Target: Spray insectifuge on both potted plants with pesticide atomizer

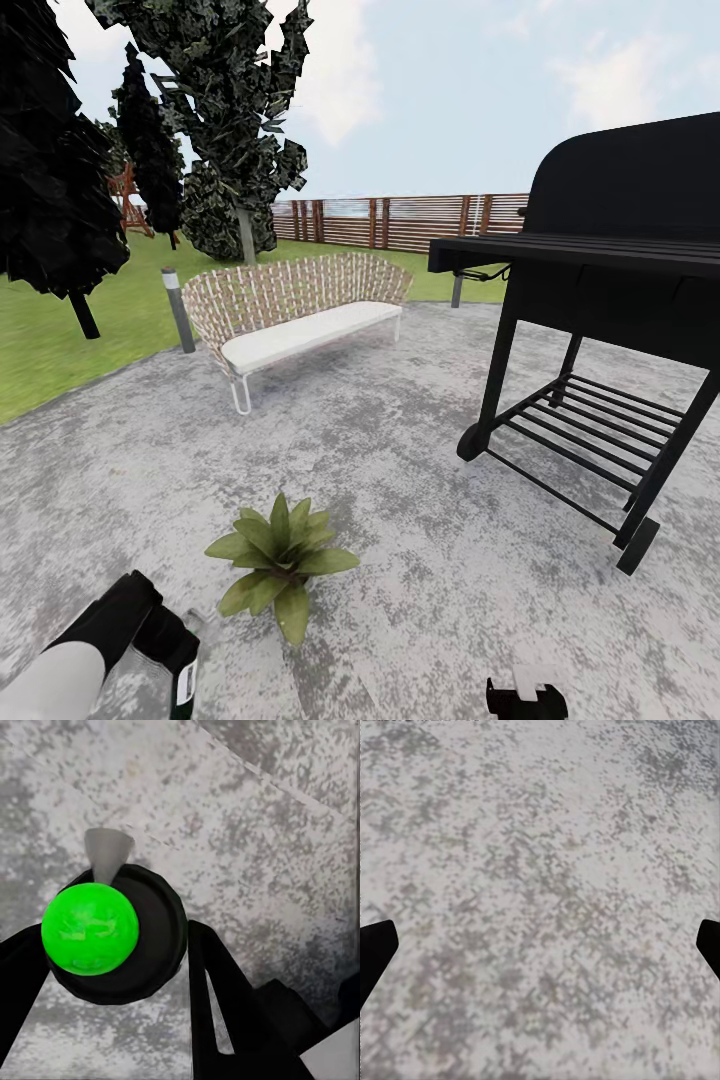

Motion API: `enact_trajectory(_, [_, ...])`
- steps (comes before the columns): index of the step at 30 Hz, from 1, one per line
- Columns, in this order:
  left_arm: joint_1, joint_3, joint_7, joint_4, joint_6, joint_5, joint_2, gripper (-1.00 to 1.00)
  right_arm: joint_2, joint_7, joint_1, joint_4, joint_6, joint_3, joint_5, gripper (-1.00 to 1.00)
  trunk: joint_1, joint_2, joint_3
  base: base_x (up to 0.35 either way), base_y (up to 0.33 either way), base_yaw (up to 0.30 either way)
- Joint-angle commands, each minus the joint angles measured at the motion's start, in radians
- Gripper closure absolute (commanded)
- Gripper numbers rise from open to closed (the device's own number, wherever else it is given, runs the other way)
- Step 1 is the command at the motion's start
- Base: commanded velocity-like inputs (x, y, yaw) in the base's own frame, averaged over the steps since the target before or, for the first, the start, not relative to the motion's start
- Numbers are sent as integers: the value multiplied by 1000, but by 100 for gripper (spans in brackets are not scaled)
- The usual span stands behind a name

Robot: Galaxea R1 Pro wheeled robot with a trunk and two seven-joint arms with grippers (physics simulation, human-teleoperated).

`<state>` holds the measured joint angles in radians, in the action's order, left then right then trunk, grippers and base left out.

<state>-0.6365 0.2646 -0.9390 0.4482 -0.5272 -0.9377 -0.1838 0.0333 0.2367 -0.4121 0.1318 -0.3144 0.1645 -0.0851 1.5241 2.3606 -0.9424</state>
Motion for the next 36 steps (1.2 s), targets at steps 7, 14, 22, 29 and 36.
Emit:
enact_trajectory(7, [-45,-14,-87,0,-114,-8,7,100,0,4,-1,-1,-3,7,-11,-100,0,0,-1,0,0,0])
enact_trajectory(14, [-74,-103,-101,2,-188,-9,35,100,1,4,-1,0,-2,7,-12,-100,0,0,-1,0,0,0])
enact_trajectory(22, [-89,-132,-101,3,-201,-11,56,100,1,5,-1,-1,-2,7,-12,-100,0,0,-1,0,0,-192])
enact_trajectory(29, [-132,-222,-192,1,-206,-15,56,100,1,6,-1,-1,-2,7,-11,-100,0,0,-1,0,0,-39])
enact_trajectory(36, [-171,-296,-295,1,-287,-62,42,100,0,6,-1,-1,-2,7,-10,-100,0,0,-1,0,0,-1])
